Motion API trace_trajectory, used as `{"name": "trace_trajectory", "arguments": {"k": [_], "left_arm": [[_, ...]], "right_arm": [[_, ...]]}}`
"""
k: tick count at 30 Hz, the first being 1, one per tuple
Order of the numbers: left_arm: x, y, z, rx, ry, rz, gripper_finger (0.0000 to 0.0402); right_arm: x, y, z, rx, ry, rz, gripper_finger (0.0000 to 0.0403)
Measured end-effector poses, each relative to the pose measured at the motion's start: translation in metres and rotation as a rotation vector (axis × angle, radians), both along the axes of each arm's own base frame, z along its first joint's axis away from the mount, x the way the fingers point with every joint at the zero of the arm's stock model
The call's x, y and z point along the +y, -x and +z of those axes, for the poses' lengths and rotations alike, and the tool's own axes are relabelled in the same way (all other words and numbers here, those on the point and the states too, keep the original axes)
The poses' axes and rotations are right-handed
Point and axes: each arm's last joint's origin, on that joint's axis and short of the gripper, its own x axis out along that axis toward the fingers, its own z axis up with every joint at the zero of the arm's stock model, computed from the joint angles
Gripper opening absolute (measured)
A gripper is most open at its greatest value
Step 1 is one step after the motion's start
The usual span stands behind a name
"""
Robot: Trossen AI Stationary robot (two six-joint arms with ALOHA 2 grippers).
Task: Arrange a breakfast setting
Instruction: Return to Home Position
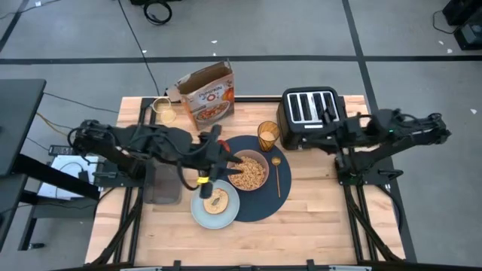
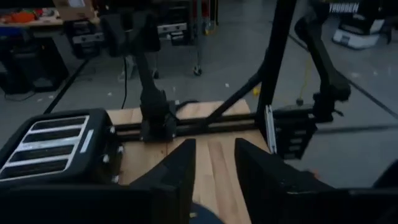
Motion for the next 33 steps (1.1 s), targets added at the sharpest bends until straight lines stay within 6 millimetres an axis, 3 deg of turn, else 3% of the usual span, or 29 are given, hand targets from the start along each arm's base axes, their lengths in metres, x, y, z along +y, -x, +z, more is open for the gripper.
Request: {"name": "trace_trajectory", "arguments": {"k": [5,11,16,21,26,33], "left_arm": [[0.004,-0.012,-0.025,-0.077,0.047,0.027,0.0087],[0.005,-0.028,-0.070,-0.142,0.204,0.043,0.0050],[-0.002,-0.028,-0.102,-0.196,0.259,0.045,0.0008],[0.007,-0.017,-0.119,-0.141,0.211,0.146,0.0025],[0.012,-0.019,-0.138,-0.047,0.171,0.173,0.0039],[0.021,-0.021,-0.144,-0.031,0.110,0.214,0.0040]], "right_arm": [[-0.002,0.024,0.000,0.004,0.022,0.079,0.0007],[-0.008,0.044,-0.004,0.039,-0.031,0.053,0.0036],[-0.013,0.056,-0.009,0.052,-0.035,0.001,0.0037],[-0.014,0.063,-0.024,0.018,-0.051,0.014,0.0036],[-0.014,0.061,-0.044,0.082,-0.051,0.024,0.0036],[-0.013,0.052,-0.061,0.078,-0.004,-0.031,0.0036]]}}
